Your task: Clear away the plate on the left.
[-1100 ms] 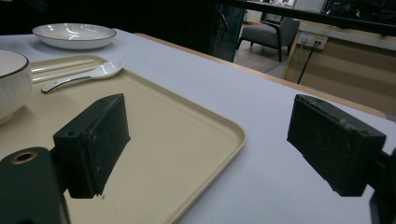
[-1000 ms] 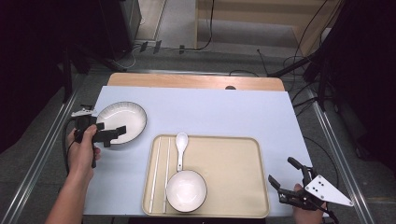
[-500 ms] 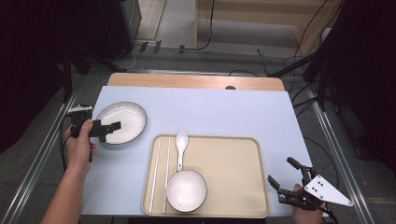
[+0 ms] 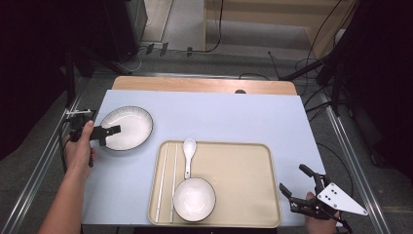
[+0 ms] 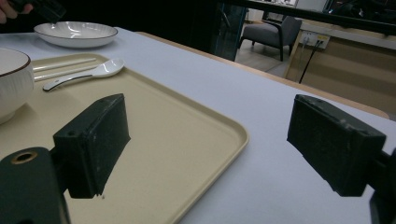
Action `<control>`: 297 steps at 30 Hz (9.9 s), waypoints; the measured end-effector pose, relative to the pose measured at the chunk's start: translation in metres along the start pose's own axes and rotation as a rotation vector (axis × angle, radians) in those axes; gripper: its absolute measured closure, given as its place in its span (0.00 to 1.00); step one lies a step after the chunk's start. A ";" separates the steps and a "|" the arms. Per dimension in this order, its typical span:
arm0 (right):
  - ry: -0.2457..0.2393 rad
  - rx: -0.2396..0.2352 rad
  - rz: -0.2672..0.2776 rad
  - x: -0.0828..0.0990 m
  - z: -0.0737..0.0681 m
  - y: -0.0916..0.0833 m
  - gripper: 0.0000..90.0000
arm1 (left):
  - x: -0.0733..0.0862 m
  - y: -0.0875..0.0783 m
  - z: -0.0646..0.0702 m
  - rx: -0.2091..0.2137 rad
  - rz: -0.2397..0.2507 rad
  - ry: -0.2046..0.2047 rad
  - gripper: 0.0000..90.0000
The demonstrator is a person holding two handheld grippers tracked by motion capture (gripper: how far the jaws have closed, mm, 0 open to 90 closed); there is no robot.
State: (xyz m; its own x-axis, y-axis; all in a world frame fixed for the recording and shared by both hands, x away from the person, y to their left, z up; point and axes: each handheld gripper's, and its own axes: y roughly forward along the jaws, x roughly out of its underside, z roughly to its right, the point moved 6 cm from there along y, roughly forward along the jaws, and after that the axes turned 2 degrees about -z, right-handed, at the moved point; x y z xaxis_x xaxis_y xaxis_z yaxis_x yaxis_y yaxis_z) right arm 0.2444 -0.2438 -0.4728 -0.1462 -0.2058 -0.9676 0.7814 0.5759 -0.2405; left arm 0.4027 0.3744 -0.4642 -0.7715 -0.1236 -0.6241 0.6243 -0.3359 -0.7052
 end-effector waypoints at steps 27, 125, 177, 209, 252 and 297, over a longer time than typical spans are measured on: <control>0.000 0.000 -0.003 0.000 0.000 0.000 0.15 | -0.005 0.008 -0.025 -0.067 -0.053 -0.183 0.46; 0.002 -0.001 0.000 0.001 0.001 0.000 0.15 | -0.013 -0.018 0.051 0.249 -0.020 -0.152 0.95; 0.010 0.001 0.006 0.000 0.002 0.000 0.15 | 0.018 0.050 0.213 0.462 -0.161 0.022 0.95; 0.014 0.009 0.012 0.001 0.006 -0.001 0.15 | 0.062 0.106 0.282 0.524 -0.370 0.155 0.95; 0.025 0.007 0.012 0.002 0.009 -0.002 0.15 | 0.051 0.085 0.277 0.508 -0.227 0.339 0.00; 0.028 0.002 0.007 0.002 0.007 0.001 0.15 | 0.069 0.005 0.177 0.288 0.119 0.339 0.00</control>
State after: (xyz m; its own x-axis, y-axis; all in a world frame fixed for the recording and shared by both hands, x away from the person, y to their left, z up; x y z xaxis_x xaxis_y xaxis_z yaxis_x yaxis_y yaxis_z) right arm 0.2486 -0.2490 -0.4743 -0.1575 -0.1796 -0.9711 0.7834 0.5760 -0.2336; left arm 0.3303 0.1989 -0.4513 -0.5830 0.1197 -0.8036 0.6093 -0.5899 -0.5299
